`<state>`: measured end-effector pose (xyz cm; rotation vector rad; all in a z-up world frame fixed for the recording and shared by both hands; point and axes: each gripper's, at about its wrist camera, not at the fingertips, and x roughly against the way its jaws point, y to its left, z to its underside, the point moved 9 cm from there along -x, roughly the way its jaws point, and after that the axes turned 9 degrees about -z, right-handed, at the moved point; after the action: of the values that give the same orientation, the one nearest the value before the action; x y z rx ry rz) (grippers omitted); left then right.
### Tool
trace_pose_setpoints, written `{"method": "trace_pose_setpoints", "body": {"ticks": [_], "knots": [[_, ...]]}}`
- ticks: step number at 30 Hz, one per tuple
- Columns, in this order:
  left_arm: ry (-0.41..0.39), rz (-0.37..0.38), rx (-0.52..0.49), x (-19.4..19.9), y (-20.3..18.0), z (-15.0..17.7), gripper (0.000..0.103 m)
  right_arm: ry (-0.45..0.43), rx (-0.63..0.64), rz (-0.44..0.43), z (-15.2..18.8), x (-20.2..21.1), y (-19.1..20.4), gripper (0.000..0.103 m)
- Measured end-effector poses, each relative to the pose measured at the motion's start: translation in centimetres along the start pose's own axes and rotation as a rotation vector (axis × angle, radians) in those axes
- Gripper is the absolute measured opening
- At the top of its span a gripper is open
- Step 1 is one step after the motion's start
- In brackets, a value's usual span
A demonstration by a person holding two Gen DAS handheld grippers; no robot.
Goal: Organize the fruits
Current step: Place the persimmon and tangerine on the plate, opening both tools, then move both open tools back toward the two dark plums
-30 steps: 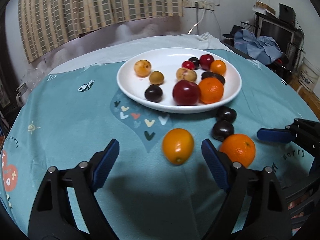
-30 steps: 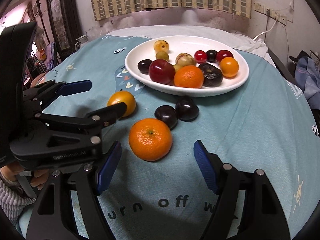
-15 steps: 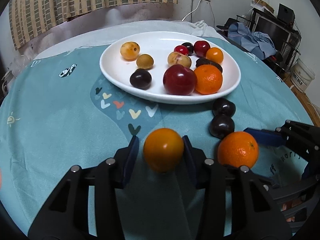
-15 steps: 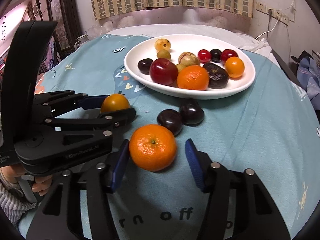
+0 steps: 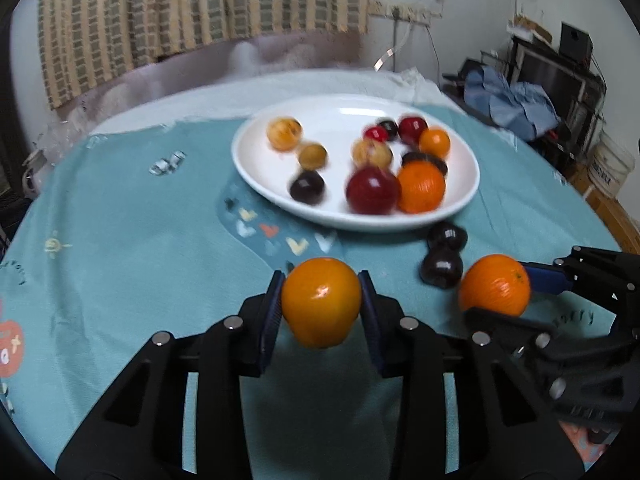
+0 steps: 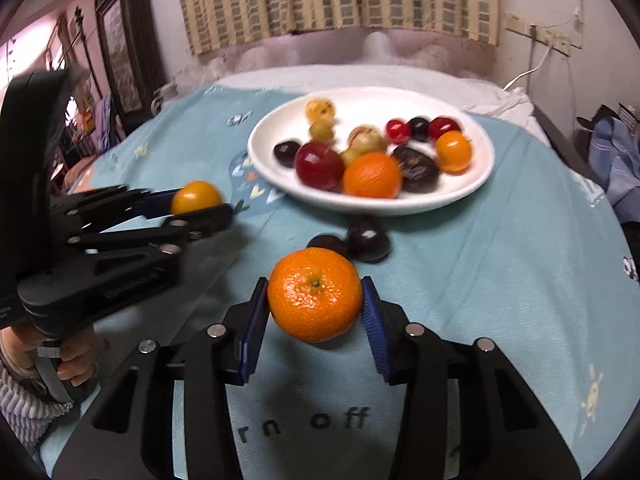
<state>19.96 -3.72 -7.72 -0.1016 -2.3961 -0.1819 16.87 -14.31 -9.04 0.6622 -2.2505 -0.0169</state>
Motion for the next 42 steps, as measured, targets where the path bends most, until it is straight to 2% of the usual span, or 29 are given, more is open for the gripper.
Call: {"method": "trace_pose_setpoints", "body": {"ticks": [5, 11, 16, 21, 28, 29, 30, 31, 32, 36, 38, 39, 42], "knots": [[-0.040, -0.010, 0.040, 1.6, 1.5, -1.1, 0.037, -0.109, -0.058, 0.018, -1.9, 3.4, -1.9, 0.045], [-0.078, -0.017, 0.059, 2.4, 1.9, -4.7, 0.037, -0.164, -0.106, 0.016, -4.1, 5.4, -3.4, 0.045], [-0.104, -0.038, 0.040, 1.3, 1.2, -8.3, 0.037, -0.160, -0.076, 0.046, -7.1, 5.1, -3.8, 0.045], [-0.084, -0.032, 0.068, -2.1, 0.9, -10.5, 0.037, -0.171, -0.106, 0.069, -10.9, 2.6, -5.9, 0.045], [0.003, -0.015, 0.098, -7.8, 1.1, -9.8, 0.038, -0.135, -0.196, 0.050, -12.1, -3.4, -8.5, 0.047], [0.016, -0.013, 0.097, -8.4, 1.1, -9.5, 0.040, -0.113, -0.209, 0.046, -11.9, -4.1, -8.8, 0.051], [0.016, -0.017, 0.093, -8.6, 1.1, -9.3, 0.051, -0.109, -0.216, 0.050, -11.7, -4.3, -9.0, 0.060], [0.004, -0.036, 0.088, -8.5, 1.3, -9.3, 0.055, -0.122, -0.215, 0.056, -11.9, -4.0, -9.0, 0.061], [-0.005, -0.046, 0.084, -8.3, 1.4, -9.2, 0.055, -0.164, -0.202, 0.064, -12.1, -3.0, -9.0, 0.062], [-0.030, -0.033, 0.094, -6.2, 1.6, -9.2, 0.056, -0.233, -0.154, 0.075, -12.7, 0.7, -7.7, 0.063], [-0.059, -0.056, 0.080, -4.4, 1.7, -8.8, 0.060, -0.251, -0.147, 0.073, -12.6, 2.4, -7.1, 0.063], [-0.073, -0.068, 0.075, -3.5, 1.7, -8.5, 0.065, -0.257, -0.142, 0.072, -12.4, 3.2, -6.8, 0.063], [-0.092, -0.077, 0.055, -1.2, 1.3, -7.1, 0.067, -0.262, -0.125, 0.083, -10.9, 4.9, -5.8, 0.064]]}}
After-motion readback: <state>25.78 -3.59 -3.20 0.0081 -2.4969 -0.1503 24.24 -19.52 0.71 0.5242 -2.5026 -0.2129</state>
